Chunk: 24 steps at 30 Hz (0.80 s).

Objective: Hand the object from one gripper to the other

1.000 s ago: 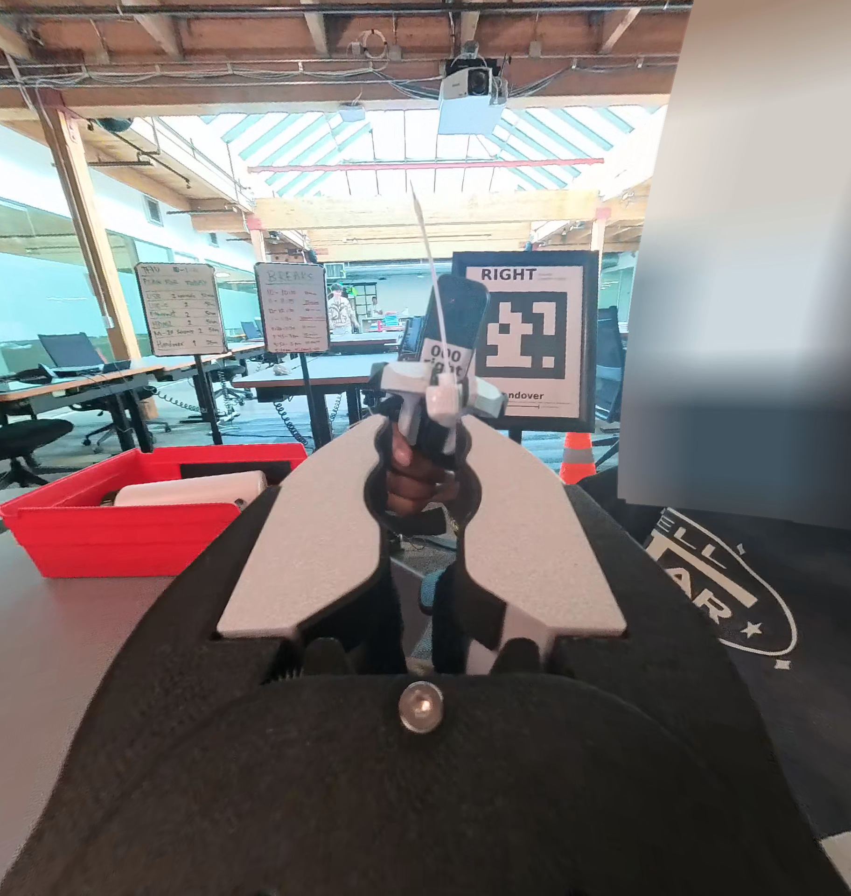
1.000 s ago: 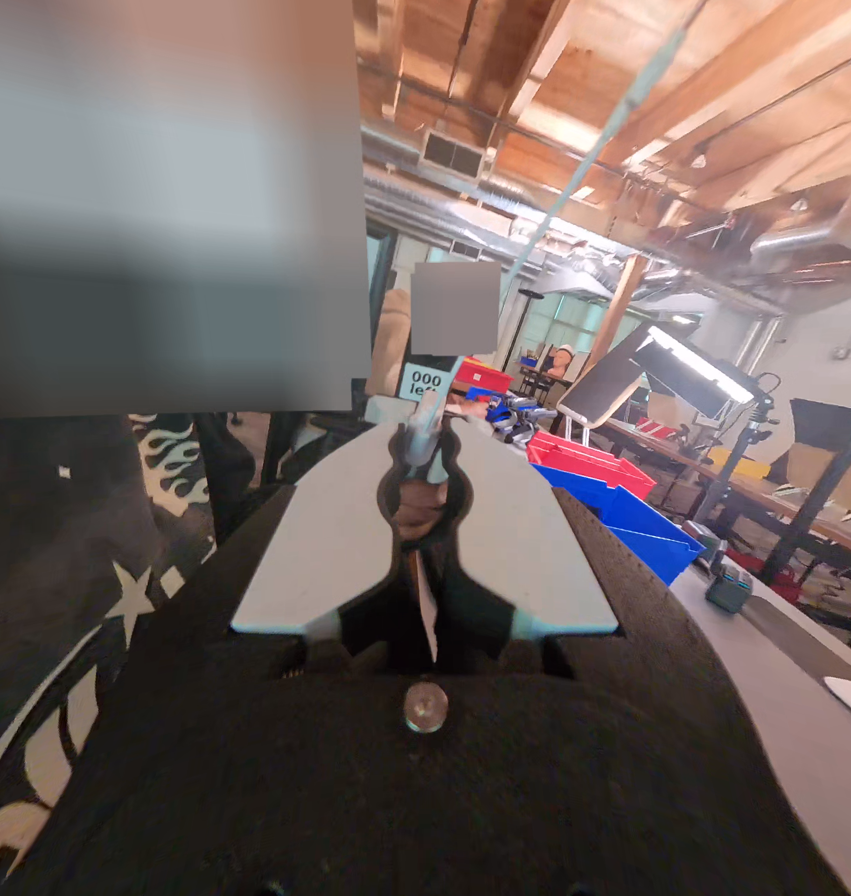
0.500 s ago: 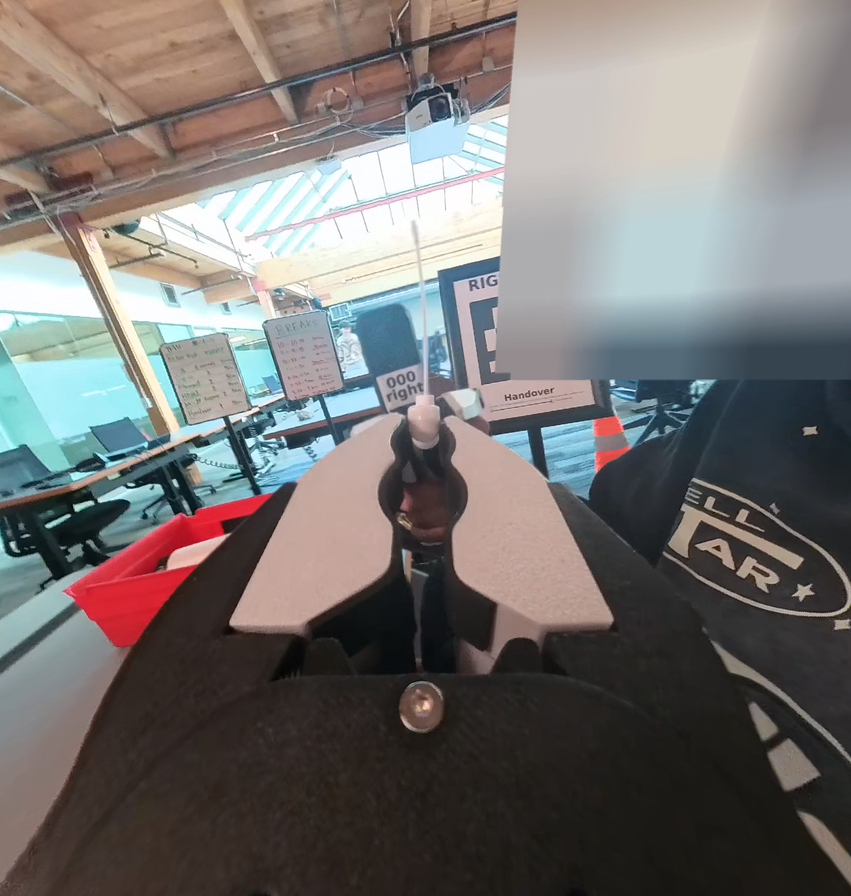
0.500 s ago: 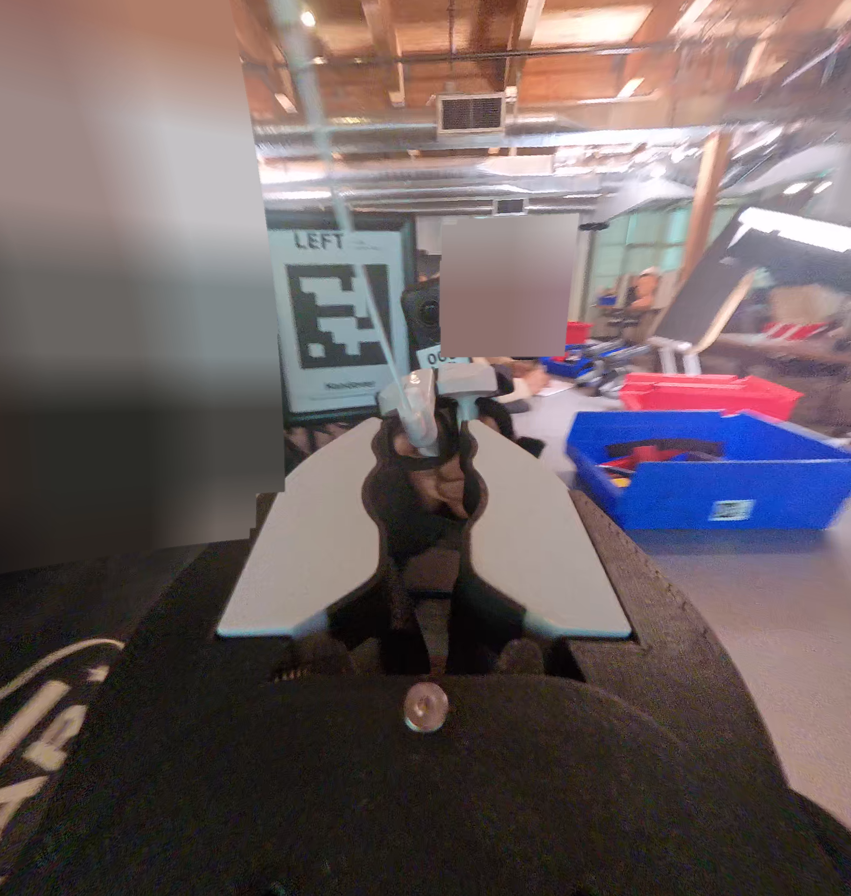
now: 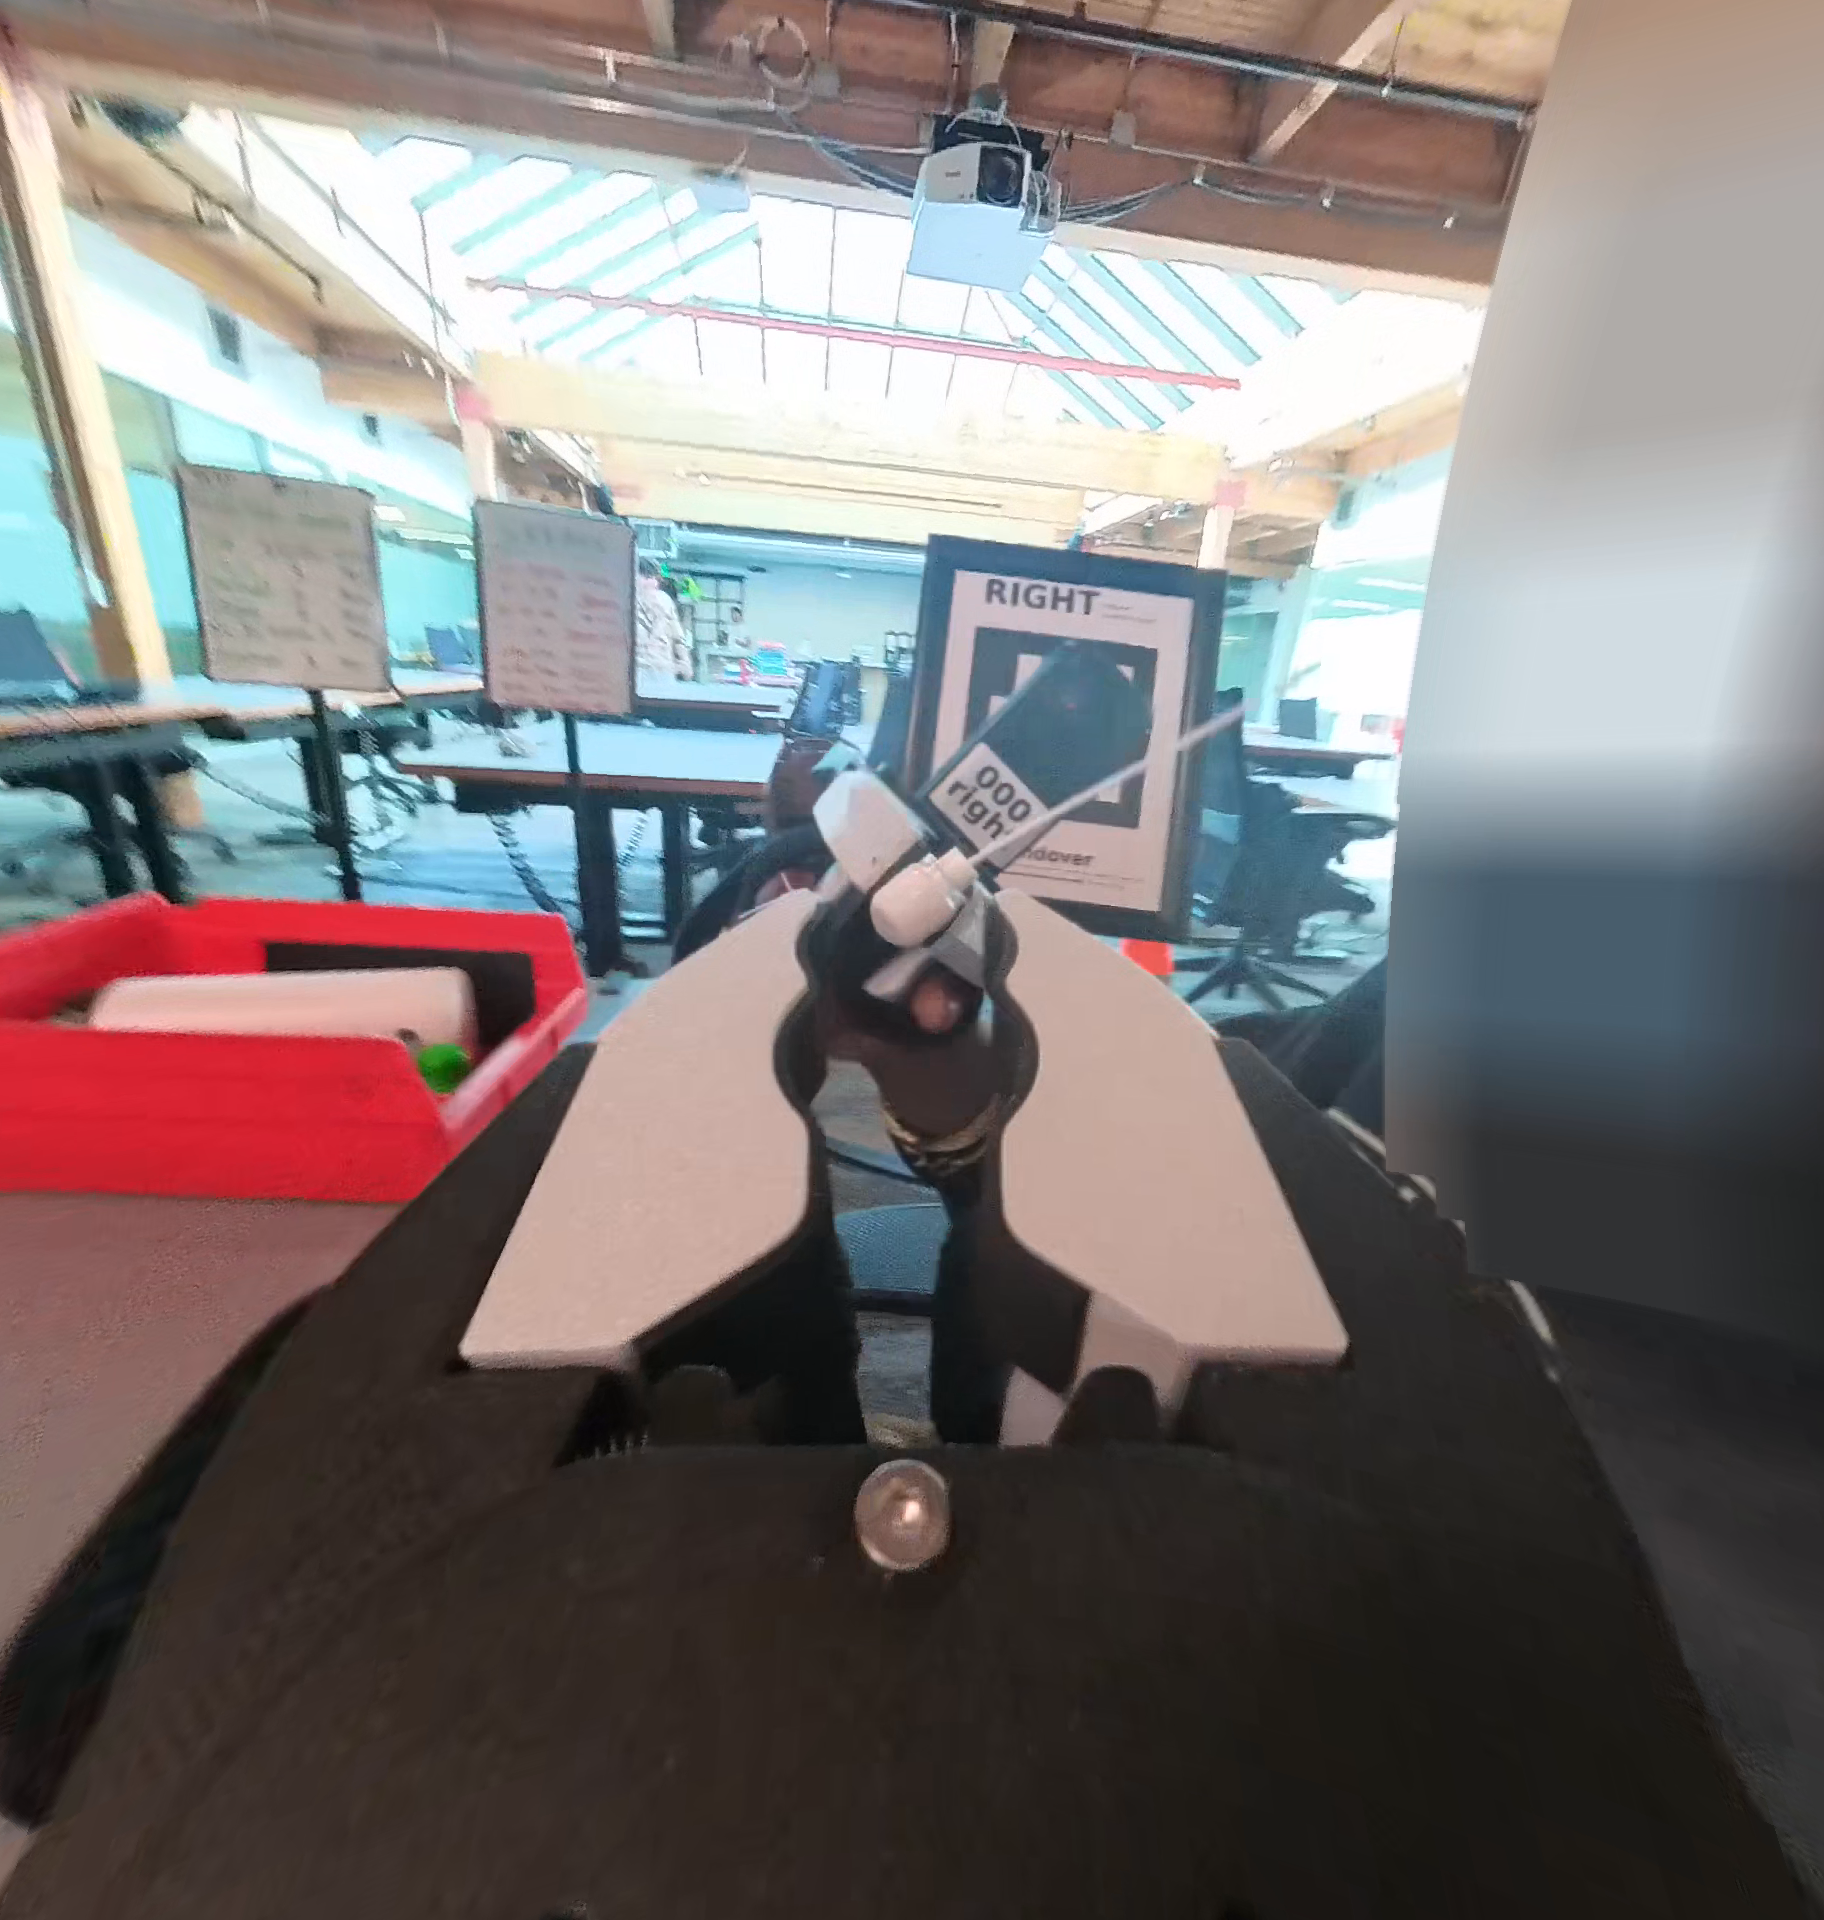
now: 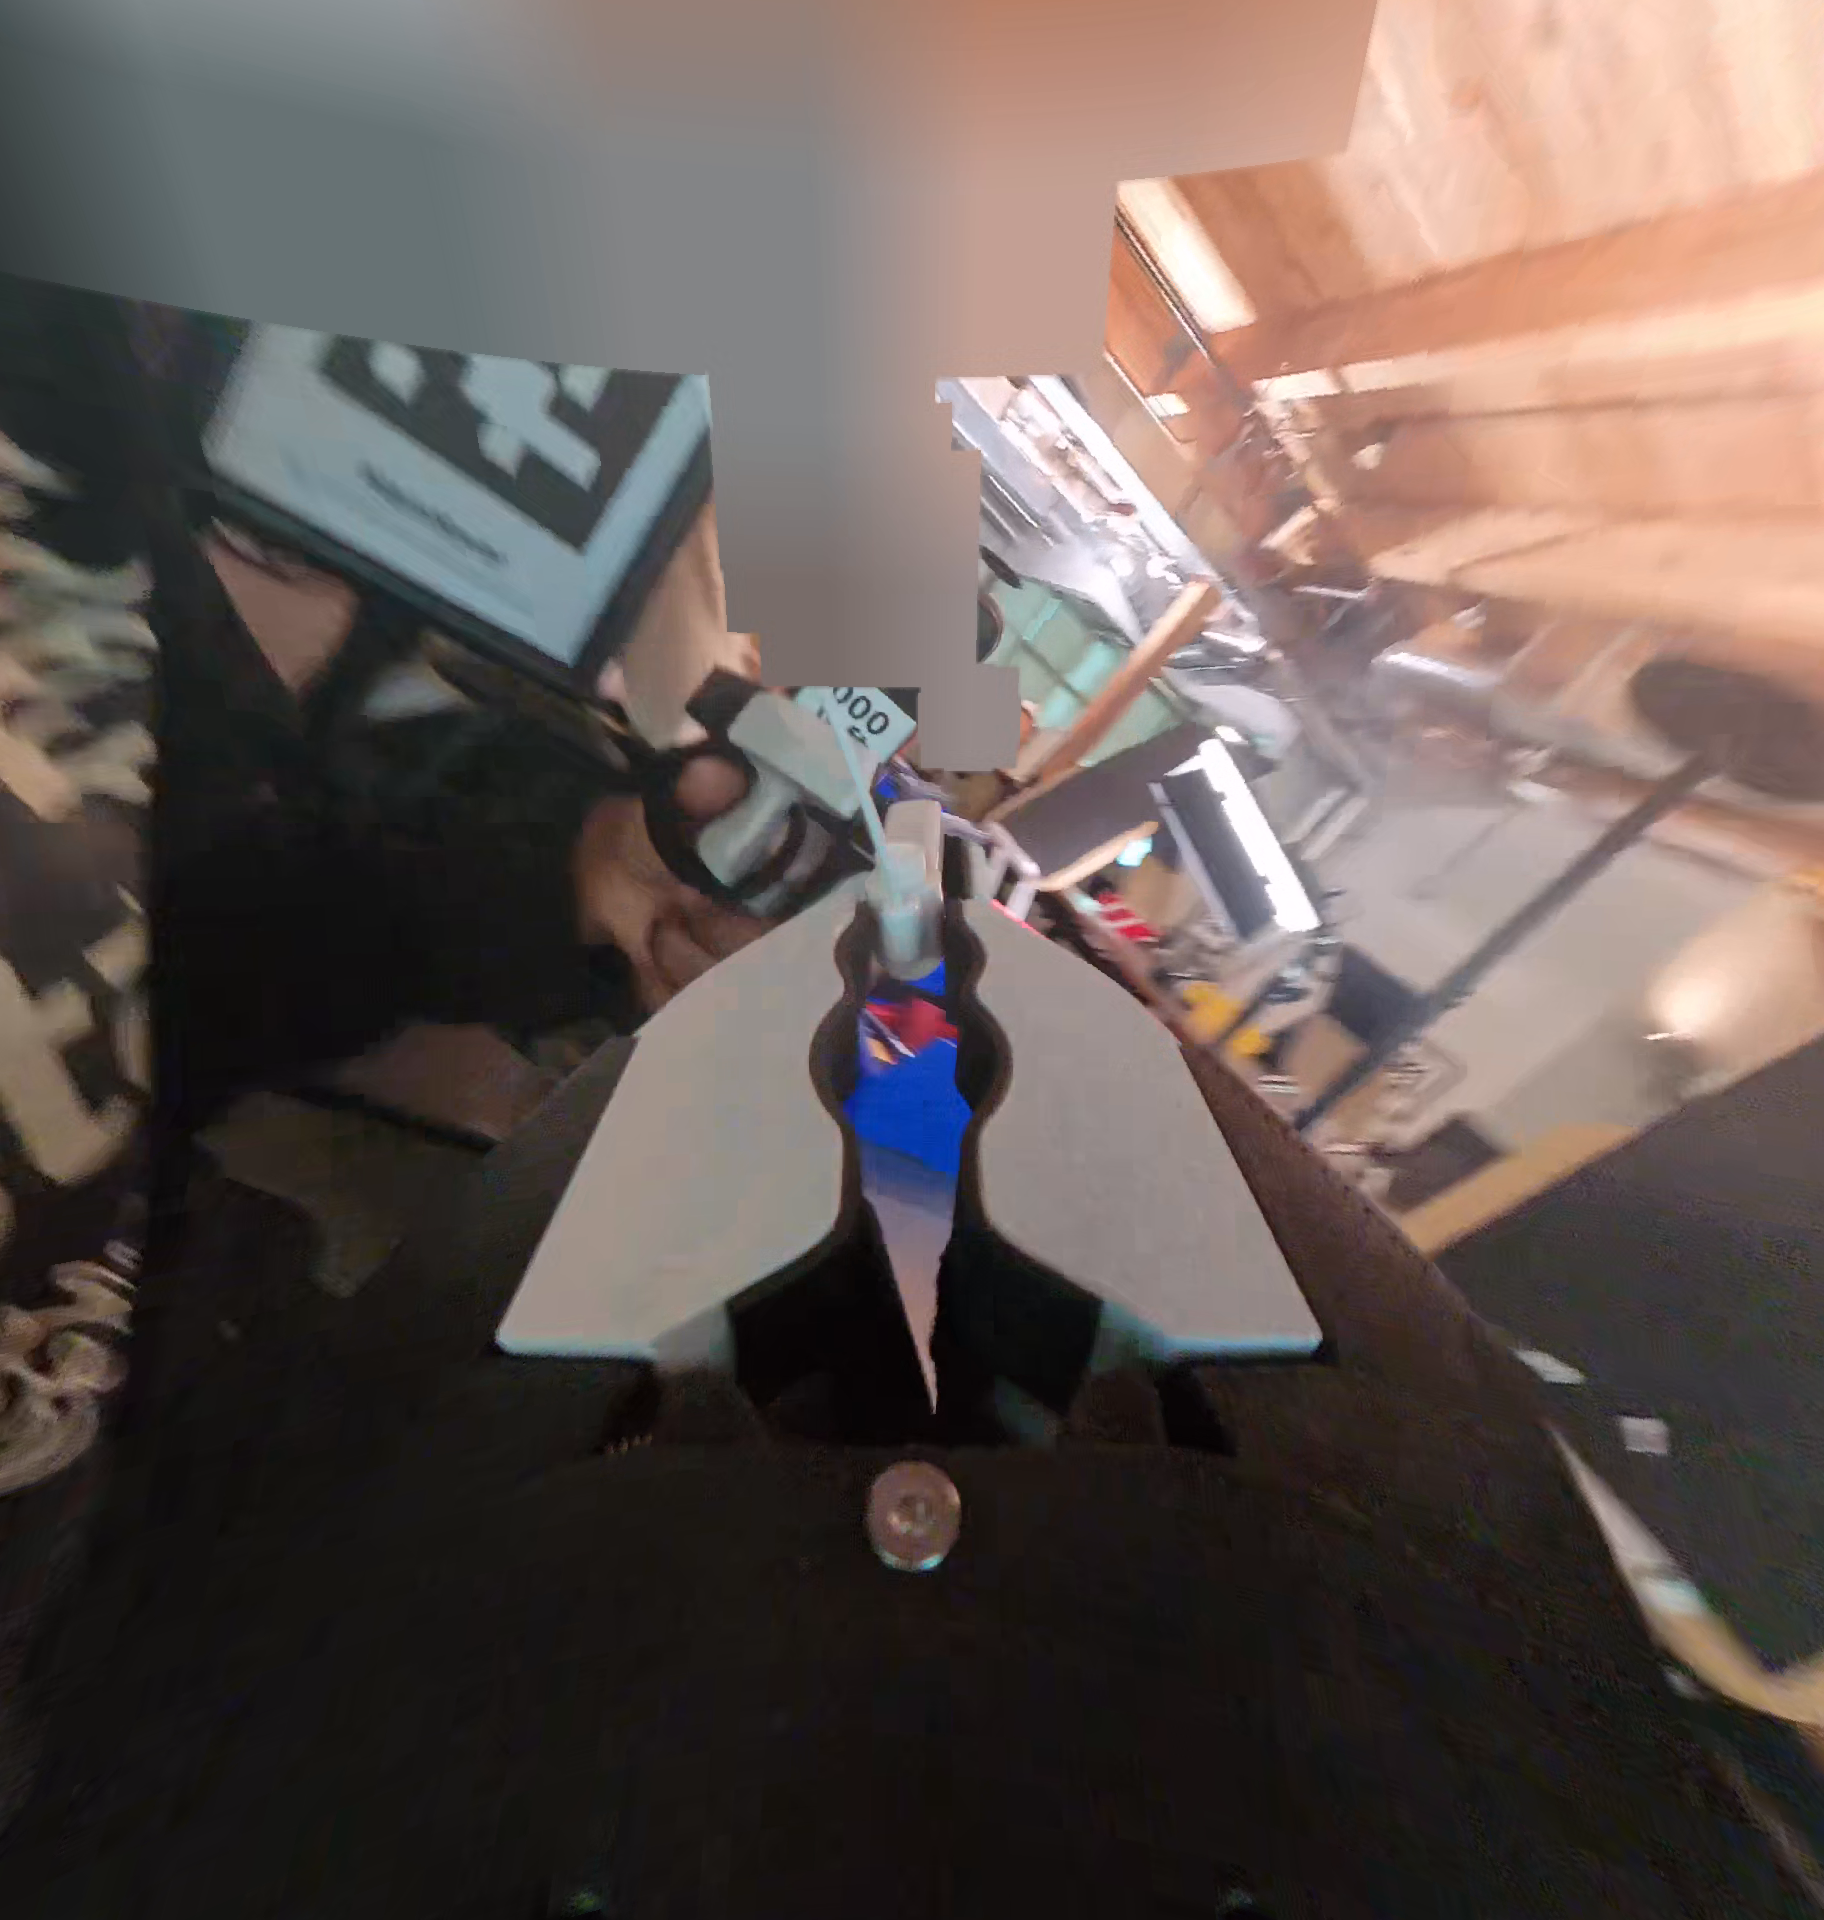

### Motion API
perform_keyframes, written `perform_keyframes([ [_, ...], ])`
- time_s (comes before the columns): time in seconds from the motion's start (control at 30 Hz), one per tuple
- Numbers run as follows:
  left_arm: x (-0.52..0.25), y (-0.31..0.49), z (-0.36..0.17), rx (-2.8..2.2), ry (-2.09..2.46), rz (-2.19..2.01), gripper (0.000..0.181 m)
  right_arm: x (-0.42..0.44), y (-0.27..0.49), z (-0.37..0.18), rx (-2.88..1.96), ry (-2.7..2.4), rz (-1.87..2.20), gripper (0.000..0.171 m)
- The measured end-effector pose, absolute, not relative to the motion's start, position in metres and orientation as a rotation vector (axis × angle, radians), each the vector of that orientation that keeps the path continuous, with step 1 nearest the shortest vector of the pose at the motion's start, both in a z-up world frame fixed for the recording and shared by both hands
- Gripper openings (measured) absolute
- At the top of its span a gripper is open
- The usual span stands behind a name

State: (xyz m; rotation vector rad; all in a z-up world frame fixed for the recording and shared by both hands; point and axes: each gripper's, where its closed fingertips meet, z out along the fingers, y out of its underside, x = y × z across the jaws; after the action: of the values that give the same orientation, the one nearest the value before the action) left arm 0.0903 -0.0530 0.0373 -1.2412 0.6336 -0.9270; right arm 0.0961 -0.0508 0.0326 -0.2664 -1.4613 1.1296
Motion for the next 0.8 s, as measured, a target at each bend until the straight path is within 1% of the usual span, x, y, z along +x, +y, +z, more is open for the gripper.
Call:
perform_keyframes([
  [0.1,0.093,-0.05,0.032,-1.296,0.613,-1.011,0.024,0.097,-0.05,0.03,-0.163,-1.442,0.895,0.013],
  [0.2,0.093,-0.05,0.033,-1.282,0.607,-1.029,0.014,0.095,-0.049,0.025,-0.106,-1.45,0.734,0.013],
  [0.27,0.094,-0.051,0.031,-1.283,0.624,-1.018,0.014,0.094,-0.049,0.023,-0.084,-1.451,0.678,0.013],
  [0.33,0.093,-0.052,0.034,-1.254,0.635,-0.99,0.014,0.094,-0.05,0.025,-0.103,-1.434,0.71,0.014],
  [0.43,0.09,-0.055,0.04,-1.165,0.661,-0.899,0.014,0.093,-0.048,0.031,-0.197,-1.411,0.858,0.016],
  [0.5,0.086,-0.057,0.046,-1.107,0.672,-0.823,0.013,0.093,-0.043,0.034,-0.33,-1.43,1.054,0.02],
  [0.63,0.084,-0.061,0.049,-1.055,0.722,-0.692,0.014,0.102,-0.042,0.031,-0.64,-1.558,1.676,0.037],
  [0.7,0.086,-0.061,0.045,-1.067,0.75,-0.652,0.014,0.107,-0.043,0.039,-0.688,-1.52,1.928,0.04],
  [0.77,0.088,-0.058,0.042,-1.083,0.77,-0.608,0.014,0.103,-0.04,0.041,-0.739,-1.475,1.963,0.048],
  [0.8,0.088,-0.057,0.04,-1.091,0.78,-0.589,0.014,0.101,-0.043,0.037,-0.752,-1.505,1.935,0.049],
])
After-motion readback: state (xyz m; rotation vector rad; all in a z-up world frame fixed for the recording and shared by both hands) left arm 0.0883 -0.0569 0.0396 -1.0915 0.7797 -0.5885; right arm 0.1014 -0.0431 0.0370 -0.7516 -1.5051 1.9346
